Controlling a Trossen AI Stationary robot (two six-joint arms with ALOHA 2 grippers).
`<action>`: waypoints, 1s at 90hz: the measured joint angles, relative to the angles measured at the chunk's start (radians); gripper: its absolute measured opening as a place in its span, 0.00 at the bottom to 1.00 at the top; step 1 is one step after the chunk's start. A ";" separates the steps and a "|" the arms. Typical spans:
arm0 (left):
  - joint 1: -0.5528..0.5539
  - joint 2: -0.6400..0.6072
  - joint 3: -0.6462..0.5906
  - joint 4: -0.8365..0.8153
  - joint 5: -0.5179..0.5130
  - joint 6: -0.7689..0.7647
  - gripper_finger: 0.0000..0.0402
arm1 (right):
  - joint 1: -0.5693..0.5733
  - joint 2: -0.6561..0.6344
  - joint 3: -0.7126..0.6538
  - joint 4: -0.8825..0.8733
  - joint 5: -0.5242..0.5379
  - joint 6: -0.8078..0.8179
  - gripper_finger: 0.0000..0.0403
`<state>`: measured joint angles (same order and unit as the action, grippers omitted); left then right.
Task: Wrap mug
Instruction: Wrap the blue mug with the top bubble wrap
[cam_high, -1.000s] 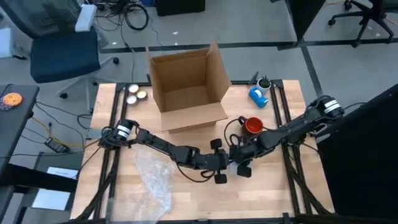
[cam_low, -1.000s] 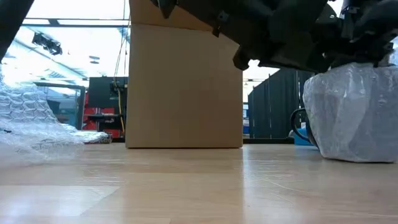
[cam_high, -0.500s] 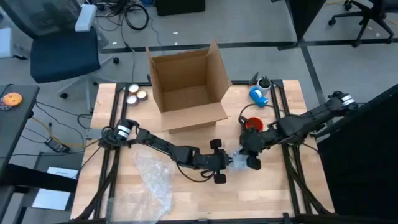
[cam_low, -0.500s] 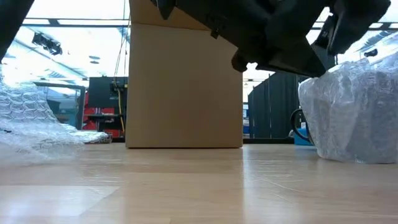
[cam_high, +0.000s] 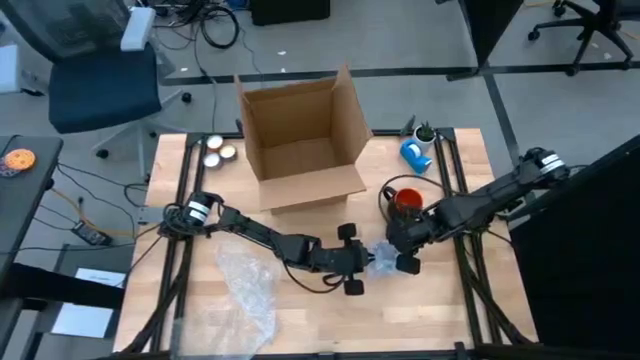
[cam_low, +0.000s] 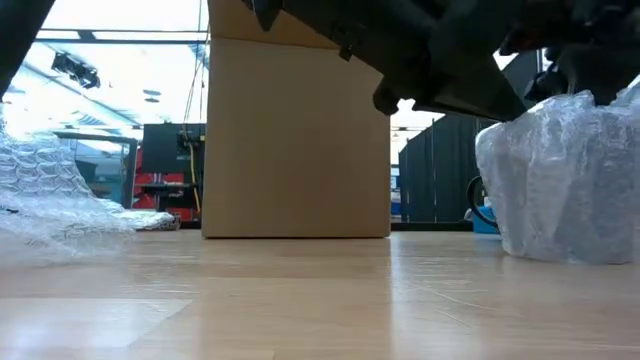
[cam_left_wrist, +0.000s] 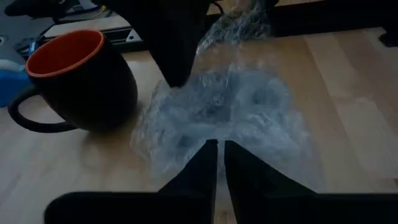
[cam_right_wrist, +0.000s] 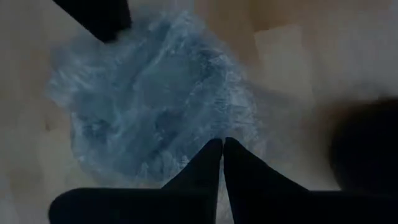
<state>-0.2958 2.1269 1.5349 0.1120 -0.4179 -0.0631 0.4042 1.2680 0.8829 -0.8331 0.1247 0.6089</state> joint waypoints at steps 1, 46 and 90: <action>0.000 0.000 0.000 0.000 0.000 0.000 0.04 | 0.000 0.000 0.000 0.002 0.000 -0.001 0.00; 0.002 0.024 0.000 0.029 0.004 -0.006 0.04 | 0.000 0.010 0.011 0.064 -0.050 -0.015 0.00; 0.003 0.025 0.000 0.042 0.012 -0.004 0.04 | -0.007 0.248 0.018 0.216 -0.138 -0.091 0.00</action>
<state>-0.2928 2.1517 1.5352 0.1537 -0.4063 -0.0669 0.3972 1.5165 0.9004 -0.6173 -0.0129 0.5176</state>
